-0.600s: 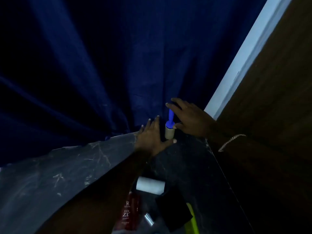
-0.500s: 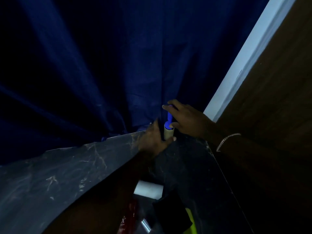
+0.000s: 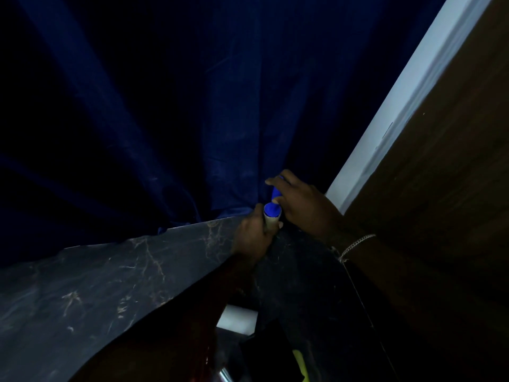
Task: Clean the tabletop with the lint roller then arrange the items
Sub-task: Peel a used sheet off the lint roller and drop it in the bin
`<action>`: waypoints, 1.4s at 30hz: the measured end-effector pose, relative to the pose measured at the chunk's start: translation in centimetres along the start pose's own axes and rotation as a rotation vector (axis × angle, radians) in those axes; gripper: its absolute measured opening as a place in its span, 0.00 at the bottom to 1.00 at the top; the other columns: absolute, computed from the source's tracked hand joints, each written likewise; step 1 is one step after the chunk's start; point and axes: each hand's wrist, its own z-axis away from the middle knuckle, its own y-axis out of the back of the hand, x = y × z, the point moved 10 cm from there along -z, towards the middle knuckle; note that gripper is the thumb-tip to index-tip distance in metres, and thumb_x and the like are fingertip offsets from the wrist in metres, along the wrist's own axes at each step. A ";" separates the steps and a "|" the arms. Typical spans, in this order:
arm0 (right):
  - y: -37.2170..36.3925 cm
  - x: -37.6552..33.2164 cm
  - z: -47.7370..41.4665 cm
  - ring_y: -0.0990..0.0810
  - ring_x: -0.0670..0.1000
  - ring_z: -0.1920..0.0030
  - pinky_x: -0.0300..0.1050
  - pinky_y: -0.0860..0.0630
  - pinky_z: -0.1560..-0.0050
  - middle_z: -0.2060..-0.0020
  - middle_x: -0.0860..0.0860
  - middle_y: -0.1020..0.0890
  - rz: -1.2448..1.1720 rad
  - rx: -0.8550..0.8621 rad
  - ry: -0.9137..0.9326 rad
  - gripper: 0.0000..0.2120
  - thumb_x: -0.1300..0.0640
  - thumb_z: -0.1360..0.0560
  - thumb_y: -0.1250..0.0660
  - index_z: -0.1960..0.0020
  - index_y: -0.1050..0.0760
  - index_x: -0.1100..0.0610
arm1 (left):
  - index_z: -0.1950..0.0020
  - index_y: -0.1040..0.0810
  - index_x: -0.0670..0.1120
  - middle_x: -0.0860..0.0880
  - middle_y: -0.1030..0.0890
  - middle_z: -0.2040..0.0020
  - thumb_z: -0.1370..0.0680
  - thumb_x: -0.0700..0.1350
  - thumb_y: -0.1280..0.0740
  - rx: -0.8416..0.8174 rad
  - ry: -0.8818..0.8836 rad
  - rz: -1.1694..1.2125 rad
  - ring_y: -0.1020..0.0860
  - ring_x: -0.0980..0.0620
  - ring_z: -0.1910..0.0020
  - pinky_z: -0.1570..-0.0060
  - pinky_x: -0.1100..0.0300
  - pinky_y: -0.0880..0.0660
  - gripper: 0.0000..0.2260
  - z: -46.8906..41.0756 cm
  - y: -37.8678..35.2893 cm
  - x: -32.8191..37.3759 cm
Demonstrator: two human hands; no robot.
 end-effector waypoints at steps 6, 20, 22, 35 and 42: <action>2.6 -1.1 1.3 0.20 0.56 0.47 0.51 0.22 0.45 0.37 0.54 0.28 -0.111 0.079 -0.057 0.20 0.59 0.22 0.34 0.31 0.28 0.56 | 0.46 0.27 0.56 0.56 0.19 0.54 0.24 0.56 0.27 0.010 -0.051 0.067 0.21 0.61 0.55 0.57 0.63 0.27 0.12 1.6 3.1 1.9; 6.0 -8.1 6.8 0.20 0.50 0.54 0.53 0.21 0.52 0.48 0.46 0.24 -0.157 0.088 -0.044 0.13 0.48 0.25 0.35 0.42 0.24 0.52 | 0.37 0.18 0.45 0.46 0.21 0.46 0.33 0.37 0.22 0.037 -0.092 -0.047 0.19 0.44 0.49 0.46 0.46 0.23 0.24 10.9 14.6 5.7; 6.1 -9.8 7.4 0.20 0.51 0.54 0.53 0.22 0.51 0.49 0.46 0.24 -0.082 0.040 -0.015 0.12 0.48 0.24 0.36 0.43 0.24 0.52 | 0.35 0.18 0.46 0.47 0.21 0.46 0.32 0.37 0.23 0.022 -0.101 -0.105 0.20 0.45 0.48 0.45 0.47 0.23 0.26 12.5 15.9 6.2; 2.4 -22.0 11.3 0.17 0.58 0.51 0.44 0.29 0.56 0.50 0.55 0.17 0.175 -0.259 -0.020 0.11 0.51 0.26 0.34 0.47 0.22 0.56 | 0.31 0.24 0.55 0.50 0.25 0.36 0.27 0.52 0.30 -0.010 -0.192 -0.618 0.26 0.44 0.39 0.45 0.46 0.25 0.23 23.7 22.0 8.8; 0.9 -27.0 13.4 0.21 0.55 0.62 0.44 0.30 0.62 0.57 0.56 0.18 0.079 -0.311 0.010 0.13 0.48 0.25 0.39 0.51 0.23 0.56 | 0.30 0.25 0.54 0.49 0.24 0.37 0.26 0.52 0.29 0.005 -0.205 -0.692 0.24 0.45 0.40 0.44 0.46 0.24 0.24 29.0 25.8 7.5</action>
